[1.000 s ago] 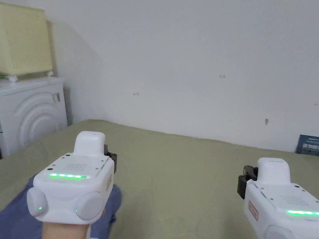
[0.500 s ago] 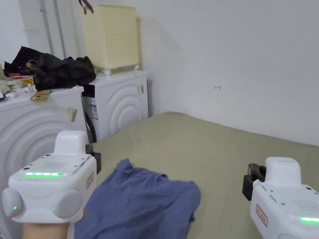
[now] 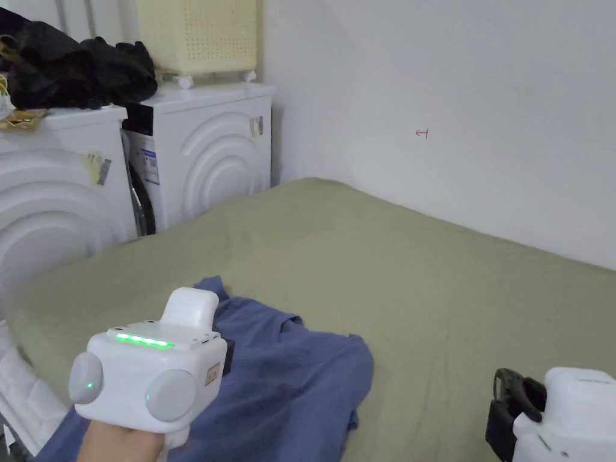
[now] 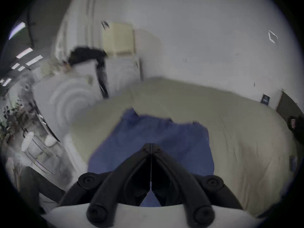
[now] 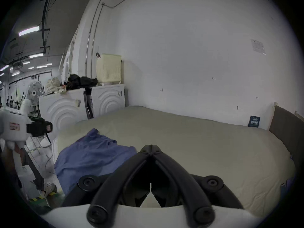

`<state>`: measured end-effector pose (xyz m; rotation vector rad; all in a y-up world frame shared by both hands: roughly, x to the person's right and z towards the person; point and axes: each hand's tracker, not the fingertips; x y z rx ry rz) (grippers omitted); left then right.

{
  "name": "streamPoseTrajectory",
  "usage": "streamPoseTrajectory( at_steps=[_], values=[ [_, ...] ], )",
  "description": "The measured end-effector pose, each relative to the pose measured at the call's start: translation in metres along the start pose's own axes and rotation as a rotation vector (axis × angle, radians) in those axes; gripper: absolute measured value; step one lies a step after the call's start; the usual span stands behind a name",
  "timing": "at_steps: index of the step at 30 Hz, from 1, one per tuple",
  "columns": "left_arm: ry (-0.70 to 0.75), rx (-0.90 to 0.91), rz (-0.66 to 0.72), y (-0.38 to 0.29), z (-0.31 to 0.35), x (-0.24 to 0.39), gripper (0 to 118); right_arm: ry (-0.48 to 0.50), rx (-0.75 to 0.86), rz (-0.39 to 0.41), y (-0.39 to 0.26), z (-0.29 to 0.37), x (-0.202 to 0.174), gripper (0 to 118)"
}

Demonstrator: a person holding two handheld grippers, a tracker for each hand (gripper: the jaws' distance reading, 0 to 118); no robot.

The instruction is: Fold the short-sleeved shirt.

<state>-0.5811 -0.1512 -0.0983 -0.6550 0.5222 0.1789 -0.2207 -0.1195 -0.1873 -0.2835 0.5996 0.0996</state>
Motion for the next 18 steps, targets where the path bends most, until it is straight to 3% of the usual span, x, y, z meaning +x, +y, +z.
streamPoseTrajectory(
  at_steps=[4,5,6,7,8,14,15,16,17,18],
  values=[
    [-0.081,-0.2,0.036,-0.015,-0.086,0.011,6,-0.012,-0.084,0.013,-0.03,-0.011,0.011,0],
    [-0.145,-0.243,0.041,-0.017,-0.104,0.01,21,-0.016,-0.105,0.016,-0.037,-0.013,0.015,0],
    [-0.208,-0.294,0.05,-0.021,-0.119,0.012,72,-0.018,-0.126,0.021,-0.044,-0.015,0.017,0],
    [-0.204,-0.353,0.056,-0.025,-0.134,0.014,106,-0.013,-0.143,0.03,-0.05,-0.017,0.02,0],
    [-0.19,-0.378,0.045,-0.029,-0.144,0.017,118,-0.017,-0.159,0.037,-0.056,-0.019,0.023,0],
    [-0.023,-0.373,-0.117,-0.053,-0.155,0.055,117,-0.034,-0.222,0.007,-0.072,-0.015,0.038,0],
    [-0.023,-0.352,-0.119,-0.05,-0.148,0.056,108,-0.038,-0.225,0.006,-0.072,-0.01,0.041,0],
    [-0.041,-0.354,-0.107,-0.046,-0.142,0.056,90,-0.043,-0.224,0.005,-0.072,-0.004,0.046,0],
    [-0.046,-0.332,-0.111,-0.043,-0.133,0.057,59,-0.045,-0.221,0.002,-0.071,0.003,0.05,0],
    [-0.003,-0.291,-0.131,-0.04,-0.127,0.056,1,-0.054,-0.216,-0.005,-0.069,0.011,0.055,0]
  ],
)
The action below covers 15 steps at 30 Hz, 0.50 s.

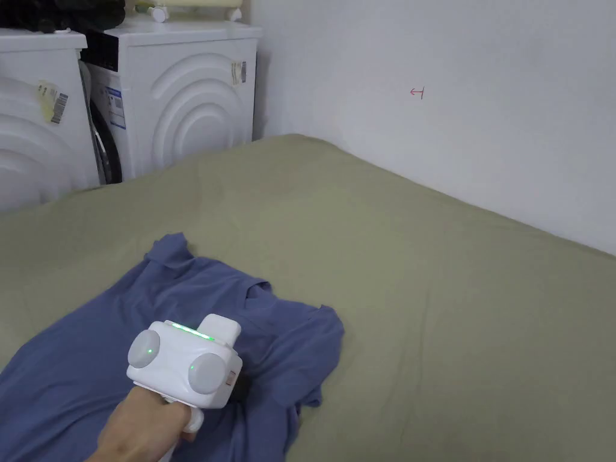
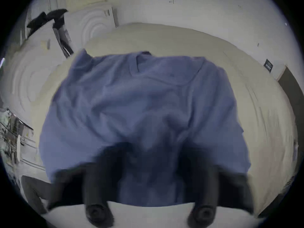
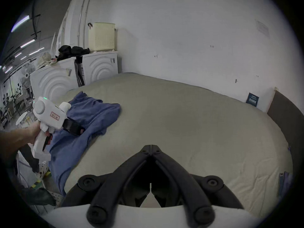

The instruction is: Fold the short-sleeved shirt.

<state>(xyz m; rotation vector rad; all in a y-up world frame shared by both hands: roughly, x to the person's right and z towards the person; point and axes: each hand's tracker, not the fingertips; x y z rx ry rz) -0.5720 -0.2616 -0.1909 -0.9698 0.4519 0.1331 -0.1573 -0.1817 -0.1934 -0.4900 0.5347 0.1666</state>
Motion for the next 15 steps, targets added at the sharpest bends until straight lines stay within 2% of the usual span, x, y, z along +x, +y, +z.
streamPoseTrajectory(
  at_steps=[2,4,8,9,11,13,15],
  values=[
    [0.064,0.004,-0.03,-0.002,0.009,-0.004,0,-0.02,0.007,-0.022,0.0,0.021,0.011,0],
    [-0.019,-0.032,0.038,-0.004,0.023,-0.014,0,-0.037,0.015,-0.036,-0.004,0.048,0.026,0],
    [-0.012,0.063,0.063,0.023,0.066,-0.014,0,-0.124,0.032,-0.009,-0.016,0.106,0.055,0],
    [-0.068,0.089,0.093,0.033,0.082,-0.009,0,-0.129,0.042,-0.023,-0.018,0.12,0.063,0],
    [-0.14,0.112,0.061,0.05,0.106,0.011,0,-0.17,0.057,-0.051,-0.026,0.143,0.08,0],
    [-0.135,0.19,-0.027,0.052,0.156,0.065,0,-0.226,0.076,-0.071,-0.032,0.166,0.096,0],
    [-0.205,0.233,-0.095,0.067,0.184,0.11,0,-0.26,0.077,-0.107,-0.037,0.186,0.113,0]
  ],
)
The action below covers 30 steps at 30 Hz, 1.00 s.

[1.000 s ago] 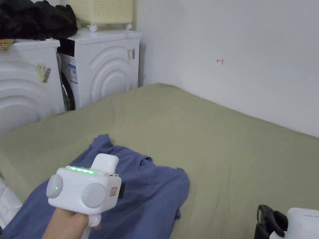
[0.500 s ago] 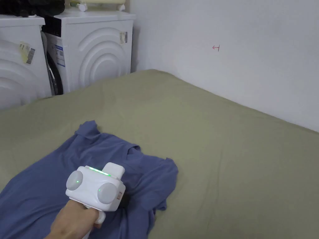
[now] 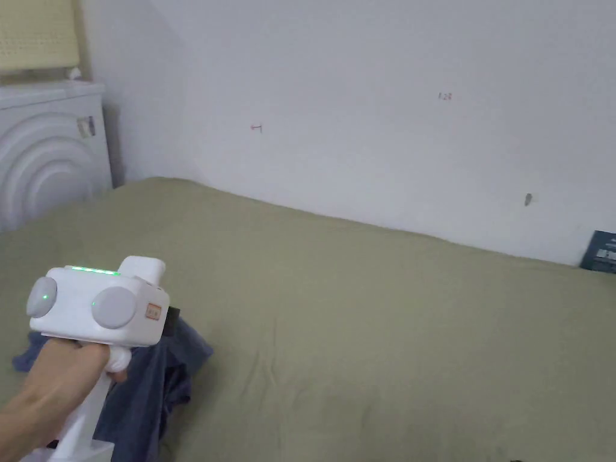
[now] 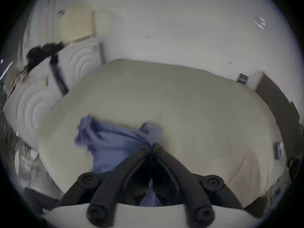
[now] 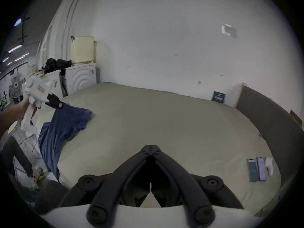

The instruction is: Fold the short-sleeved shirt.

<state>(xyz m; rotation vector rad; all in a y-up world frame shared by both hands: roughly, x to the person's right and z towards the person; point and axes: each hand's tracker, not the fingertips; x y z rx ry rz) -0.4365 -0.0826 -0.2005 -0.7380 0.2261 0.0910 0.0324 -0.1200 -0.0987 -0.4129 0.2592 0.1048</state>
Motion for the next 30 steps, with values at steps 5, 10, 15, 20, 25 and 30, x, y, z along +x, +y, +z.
streamPoseTrajectory(
  at_steps=[5,10,15,20,25,30],
  values=[
    [-0.185,0.081,-0.129,0.037,0.029,0.135,0,-0.104,0.011,-0.026,-0.008,0.038,0.045,0],
    [-0.411,0.085,-0.212,0.045,0.033,0.262,0,-0.193,0.007,-0.066,-0.014,0.058,0.083,0],
    [-0.548,0.005,-0.232,0.013,-0.002,0.348,0,-0.25,-0.002,-0.117,-0.021,0.059,0.106,0],
    [-0.541,-0.161,-0.227,-0.043,-0.08,0.385,1,-0.254,-0.048,-0.147,-0.037,0.035,0.114,0],
    [-0.523,-0.254,-0.23,-0.076,-0.132,0.383,1,-0.239,-0.094,-0.159,-0.044,0.006,0.118,0],
    [-0.54,-0.173,-0.195,-0.075,-0.124,0.347,118,-0.224,-0.104,-0.172,-0.045,-0.003,0.113,0]
  ],
)
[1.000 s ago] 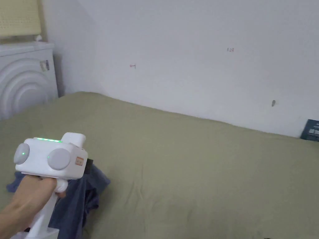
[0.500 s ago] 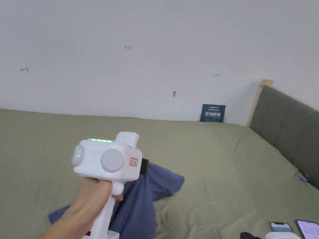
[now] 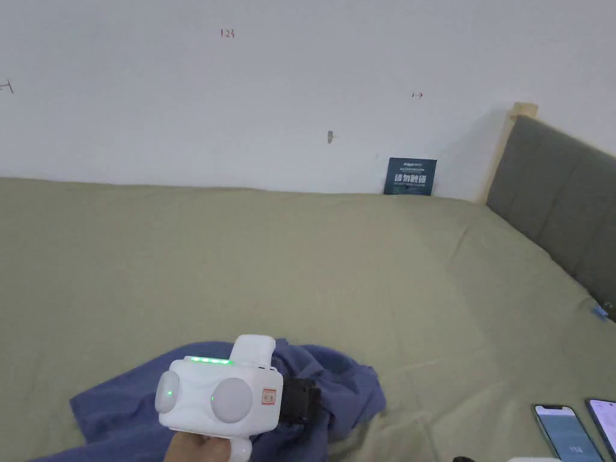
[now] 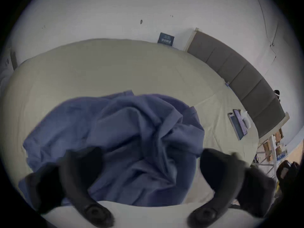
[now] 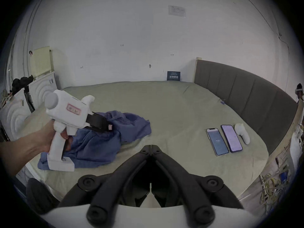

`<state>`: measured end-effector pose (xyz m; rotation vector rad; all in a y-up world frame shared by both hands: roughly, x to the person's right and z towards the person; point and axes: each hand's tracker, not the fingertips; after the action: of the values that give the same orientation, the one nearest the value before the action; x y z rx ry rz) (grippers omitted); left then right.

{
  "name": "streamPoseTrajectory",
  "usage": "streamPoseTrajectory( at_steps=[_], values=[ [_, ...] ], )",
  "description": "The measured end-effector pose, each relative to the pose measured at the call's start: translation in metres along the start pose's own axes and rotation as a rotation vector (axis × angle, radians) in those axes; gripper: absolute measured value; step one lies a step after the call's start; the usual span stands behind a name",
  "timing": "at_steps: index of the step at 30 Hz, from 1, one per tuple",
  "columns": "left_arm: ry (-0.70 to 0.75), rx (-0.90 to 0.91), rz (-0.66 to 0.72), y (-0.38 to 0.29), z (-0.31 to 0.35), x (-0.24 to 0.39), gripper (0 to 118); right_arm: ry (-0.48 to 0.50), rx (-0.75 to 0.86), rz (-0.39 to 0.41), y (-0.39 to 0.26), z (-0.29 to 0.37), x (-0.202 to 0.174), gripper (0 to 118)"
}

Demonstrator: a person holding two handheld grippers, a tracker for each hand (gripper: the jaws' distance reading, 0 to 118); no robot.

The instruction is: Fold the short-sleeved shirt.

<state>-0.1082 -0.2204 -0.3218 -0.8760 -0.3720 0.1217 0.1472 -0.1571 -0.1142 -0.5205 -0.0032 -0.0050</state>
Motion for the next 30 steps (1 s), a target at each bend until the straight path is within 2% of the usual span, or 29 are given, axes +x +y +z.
streamPoseTrajectory(
  at_steps=[2,5,7,9,10,11,13,14,15,18,22,26,30],
  values=[
    [0.032,0.13,-0.027,-0.003,0.042,-0.009,118,0.012,0.012,-0.004,0.003,0.007,-0.005,0],
    [0.156,0.235,-0.068,-0.015,0.116,-0.019,118,0.022,0.053,0.001,0.008,0.019,-0.016,0],
    [0.215,0.355,-0.055,-0.034,0.175,-0.022,118,0.038,0.1,0.004,0.01,0.032,-0.022,0],
    [0.259,0.457,-0.044,-0.059,0.233,-0.028,117,0.051,0.145,0.012,0.011,0.049,-0.029,0],
    [0.28,0.494,-0.048,-0.074,0.258,-0.031,112,0.056,0.169,0.013,0.009,0.058,-0.032,0],
    [0.321,0.526,-0.057,-0.091,0.283,-0.03,97,0.059,0.181,0.009,0.007,0.066,-0.034,0],
    [0.44,0.575,-0.043,-0.123,0.32,-0.032,10,0.075,0.199,-0.009,0.003,0.078,-0.038,0],
    [0.465,0.592,-0.013,-0.137,0.333,-0.035,0,0.082,0.203,-0.016,0.002,0.083,-0.04,0],
    [0.504,0.61,0.027,-0.151,0.346,-0.038,0,0.085,0.203,-0.018,0.001,0.086,-0.043,0],
    [0.494,0.559,0.103,-0.174,0.372,-0.054,0,0.099,0.21,-0.027,-0.001,0.093,-0.049,0],
    [0.526,0.546,0.106,-0.186,0.379,-0.073,0,0.107,0.213,-0.015,-0.001,0.095,-0.059,0],
    [0.523,0.49,0.134,-0.177,0.361,-0.101,0,0.113,0.206,-0.003,0.002,0.087,-0.066,0],
    [0.496,0.323,0.158,-0.155,0.309,-0.147,0,0.116,0.182,0.008,0.004,0.07,-0.071,0]
  ],
)
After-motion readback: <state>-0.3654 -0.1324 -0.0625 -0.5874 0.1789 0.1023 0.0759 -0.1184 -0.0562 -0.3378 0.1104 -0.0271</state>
